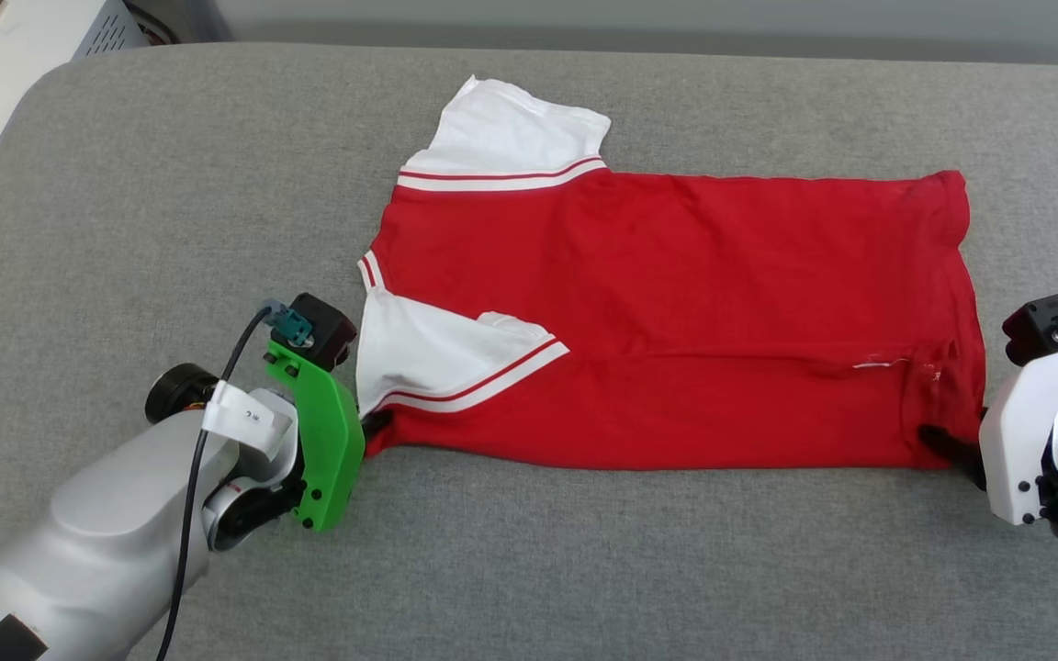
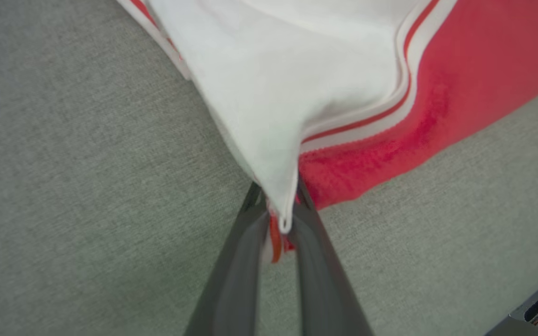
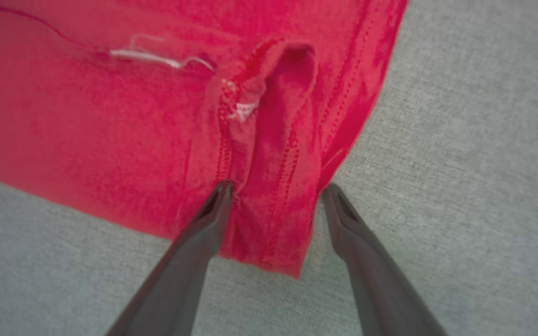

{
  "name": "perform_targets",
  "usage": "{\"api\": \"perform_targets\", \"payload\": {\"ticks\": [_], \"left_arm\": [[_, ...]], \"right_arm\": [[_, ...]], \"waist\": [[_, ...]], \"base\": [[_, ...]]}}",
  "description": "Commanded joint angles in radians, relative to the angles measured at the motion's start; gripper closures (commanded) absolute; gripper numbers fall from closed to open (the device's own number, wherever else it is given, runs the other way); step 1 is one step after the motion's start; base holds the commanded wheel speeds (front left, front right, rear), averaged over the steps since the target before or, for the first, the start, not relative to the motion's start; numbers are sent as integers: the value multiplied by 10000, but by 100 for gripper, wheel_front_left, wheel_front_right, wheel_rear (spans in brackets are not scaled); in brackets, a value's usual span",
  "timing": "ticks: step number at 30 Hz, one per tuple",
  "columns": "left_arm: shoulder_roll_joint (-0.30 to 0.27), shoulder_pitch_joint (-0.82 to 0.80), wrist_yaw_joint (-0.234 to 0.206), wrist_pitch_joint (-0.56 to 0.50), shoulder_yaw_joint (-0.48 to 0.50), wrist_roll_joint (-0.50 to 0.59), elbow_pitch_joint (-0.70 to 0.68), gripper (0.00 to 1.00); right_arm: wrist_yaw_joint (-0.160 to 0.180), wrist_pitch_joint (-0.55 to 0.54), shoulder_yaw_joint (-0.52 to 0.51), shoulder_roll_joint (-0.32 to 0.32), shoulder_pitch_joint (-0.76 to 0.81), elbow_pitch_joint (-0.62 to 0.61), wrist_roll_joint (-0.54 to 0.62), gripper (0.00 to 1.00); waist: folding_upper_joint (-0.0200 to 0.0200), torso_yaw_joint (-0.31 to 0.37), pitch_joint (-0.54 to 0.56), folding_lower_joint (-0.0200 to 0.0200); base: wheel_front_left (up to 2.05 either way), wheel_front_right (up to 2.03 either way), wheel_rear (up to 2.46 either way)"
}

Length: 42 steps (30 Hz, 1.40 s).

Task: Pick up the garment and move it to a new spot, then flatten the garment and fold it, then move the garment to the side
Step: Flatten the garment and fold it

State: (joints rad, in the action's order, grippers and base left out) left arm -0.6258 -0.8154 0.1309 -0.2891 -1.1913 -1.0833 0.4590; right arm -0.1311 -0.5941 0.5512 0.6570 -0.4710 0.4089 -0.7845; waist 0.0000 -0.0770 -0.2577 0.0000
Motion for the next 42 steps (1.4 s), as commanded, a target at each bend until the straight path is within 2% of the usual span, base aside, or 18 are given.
{"api": "perform_targets", "payload": {"ticks": [1,4,5,6,14,19,28,33,39,42], "left_arm": [[59,-170,-2,99,-17,128,56,100],[60,-114,-2,200,-29,78,129,100],[50,-78,-2,251,-20,42,165,100],[39,-38,-2,302,-7,7,200,100],[-180,555,-2,791,52,-348,356,100],[-506,1228,-117,1128,40,-506,-77,100],[-1343,2258,-738,1114,-141,-637,-1601,100],[-1689,2831,-1186,1034,-251,-747,-2531,100],[-1848,3167,-1550,1045,-270,-841,-3146,100],[-1741,3180,-1627,1086,-204,-945,-3060,100]], "right_arm": [[4,63,332,-309,67,335,0,0],[4,319,654,-470,93,656,-175,0],[4,496,748,-467,67,729,-212,32],[4,669,825,-447,35,759,-216,100],[4,2206,1142,32,-64,470,-489,100],[4,3006,937,418,637,-242,-736,100],[4,3103,234,975,2294,-1464,-840,100],[4,2839,-595,1161,3296,-2148,-758,100],[4,2330,-1580,1031,4238,-2745,-651,100],[4,2051,-1899,747,4346,-2801,-415,100]], "waist": [[0,-41,-126,0],[0,-17,-164,0],[0,3,-149,0],[0,28,-118,0],[0,254,693,0],[0,364,1451,0],[0,408,2079,0],[0,453,2225,0],[0,496,2073,0],[0,558,1839,0]], "base": [[0,0,0],[0,0,0],[0,0,0],[0,0,0],[0,0,0],[0,0,0],[0,0,0],[0,0,0],[0,0,0],[0,0,0]]}}
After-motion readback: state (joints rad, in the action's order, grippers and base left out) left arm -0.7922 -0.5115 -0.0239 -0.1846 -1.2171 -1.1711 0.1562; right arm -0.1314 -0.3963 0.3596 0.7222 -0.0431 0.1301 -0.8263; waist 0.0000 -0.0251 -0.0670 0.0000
